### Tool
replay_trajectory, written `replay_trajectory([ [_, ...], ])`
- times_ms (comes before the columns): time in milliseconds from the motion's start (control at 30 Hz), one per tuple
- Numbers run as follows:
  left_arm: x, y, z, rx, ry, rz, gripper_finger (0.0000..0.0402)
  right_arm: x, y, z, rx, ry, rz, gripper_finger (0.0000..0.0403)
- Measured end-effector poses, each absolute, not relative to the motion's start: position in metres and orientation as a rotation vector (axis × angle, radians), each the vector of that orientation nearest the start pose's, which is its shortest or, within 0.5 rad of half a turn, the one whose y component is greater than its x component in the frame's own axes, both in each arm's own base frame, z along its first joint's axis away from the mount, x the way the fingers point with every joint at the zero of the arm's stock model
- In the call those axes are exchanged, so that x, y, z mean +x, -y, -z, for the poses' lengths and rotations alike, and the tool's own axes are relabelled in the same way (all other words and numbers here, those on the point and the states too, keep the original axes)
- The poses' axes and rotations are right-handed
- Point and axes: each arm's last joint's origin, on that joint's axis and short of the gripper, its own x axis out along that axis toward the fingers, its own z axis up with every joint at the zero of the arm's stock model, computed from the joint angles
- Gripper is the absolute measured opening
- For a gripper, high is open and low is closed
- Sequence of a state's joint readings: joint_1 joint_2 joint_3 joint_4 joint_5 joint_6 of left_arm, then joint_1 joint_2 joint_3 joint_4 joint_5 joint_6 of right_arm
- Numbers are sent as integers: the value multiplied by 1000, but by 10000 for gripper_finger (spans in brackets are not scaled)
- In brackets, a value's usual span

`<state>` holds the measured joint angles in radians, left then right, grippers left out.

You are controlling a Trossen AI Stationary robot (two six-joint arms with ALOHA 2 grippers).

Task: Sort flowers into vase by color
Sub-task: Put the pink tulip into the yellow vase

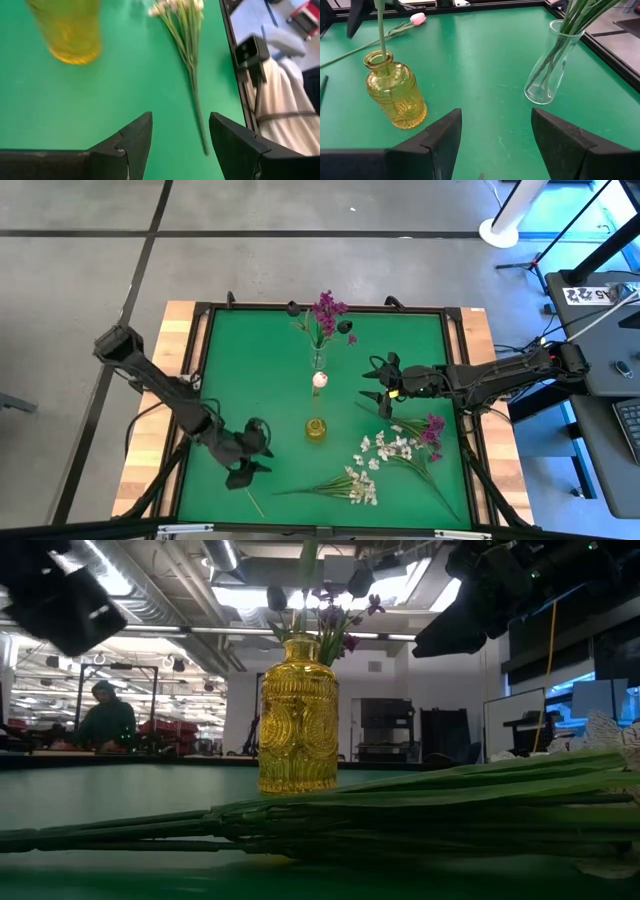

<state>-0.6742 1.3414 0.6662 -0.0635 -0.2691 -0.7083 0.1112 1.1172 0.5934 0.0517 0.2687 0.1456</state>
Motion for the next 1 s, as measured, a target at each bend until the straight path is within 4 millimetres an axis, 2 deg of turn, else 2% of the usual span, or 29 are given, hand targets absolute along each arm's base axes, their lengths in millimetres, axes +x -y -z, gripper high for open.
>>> replay_trajectory([
  [133, 208, 168, -172, -332, -815, 127, 192, 231, -18, -227, 59, -451, 189, 238],
  [267, 209, 172, -158, -339, -874, 116, 192, 231, -18, -227, 60, -451, 189, 238],
  [600, 201, 168, -147, -355, -1033, 75, 192, 230, -18, -225, 59, -473, 178, 238],
  [733, 200, 172, -156, -346, -1136, 91, 192, 228, -18, -221, 74, -513, 181, 238],
  [833, 197, 176, -167, -348, -1217, 31, 192, 228, -18, -221, 82, -521, 184, 238],
  [1000, 192, 174, -187, -563, -1350, -300, 192, 228, -18, -221, 84, -518, 185, 238],
])
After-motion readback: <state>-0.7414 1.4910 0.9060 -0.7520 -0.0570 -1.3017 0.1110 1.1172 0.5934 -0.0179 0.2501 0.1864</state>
